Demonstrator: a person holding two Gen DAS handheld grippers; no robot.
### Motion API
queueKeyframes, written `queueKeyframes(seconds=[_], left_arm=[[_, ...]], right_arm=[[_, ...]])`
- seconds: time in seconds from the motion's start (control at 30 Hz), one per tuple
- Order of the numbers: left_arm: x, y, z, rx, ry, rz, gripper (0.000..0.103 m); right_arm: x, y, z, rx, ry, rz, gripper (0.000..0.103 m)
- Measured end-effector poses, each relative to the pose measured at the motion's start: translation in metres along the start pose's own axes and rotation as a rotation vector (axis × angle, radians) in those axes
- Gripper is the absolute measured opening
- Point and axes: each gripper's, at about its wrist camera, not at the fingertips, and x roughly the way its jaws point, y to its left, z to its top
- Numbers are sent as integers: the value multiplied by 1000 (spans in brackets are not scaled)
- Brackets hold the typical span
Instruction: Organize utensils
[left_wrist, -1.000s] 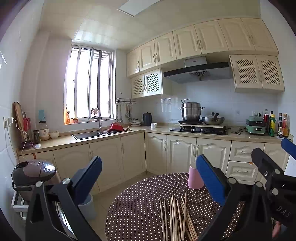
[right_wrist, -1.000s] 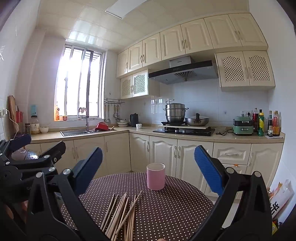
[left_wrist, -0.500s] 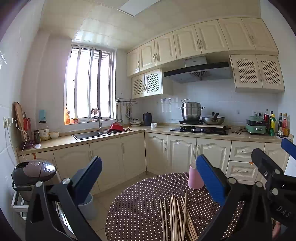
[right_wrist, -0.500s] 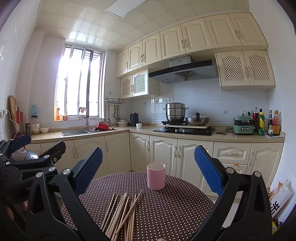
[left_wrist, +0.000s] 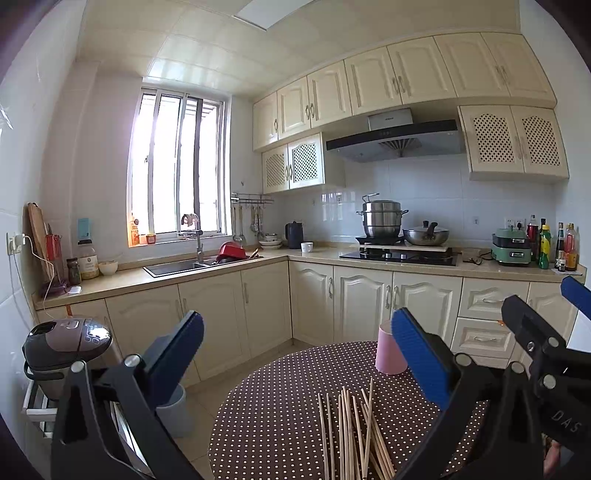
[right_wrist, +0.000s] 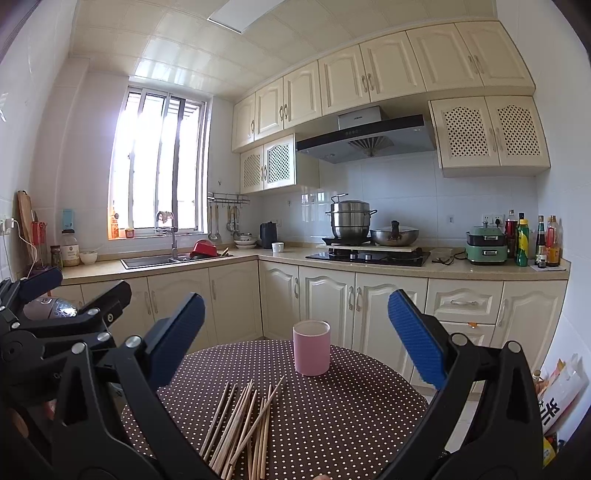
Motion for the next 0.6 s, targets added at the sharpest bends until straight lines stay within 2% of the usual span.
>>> queueKeyframes(seconds=[0.6], left_arm=[[25,-14,-8,10,53,-4,99]], right_arm=[[19,-5,-3,19,52,1,97]])
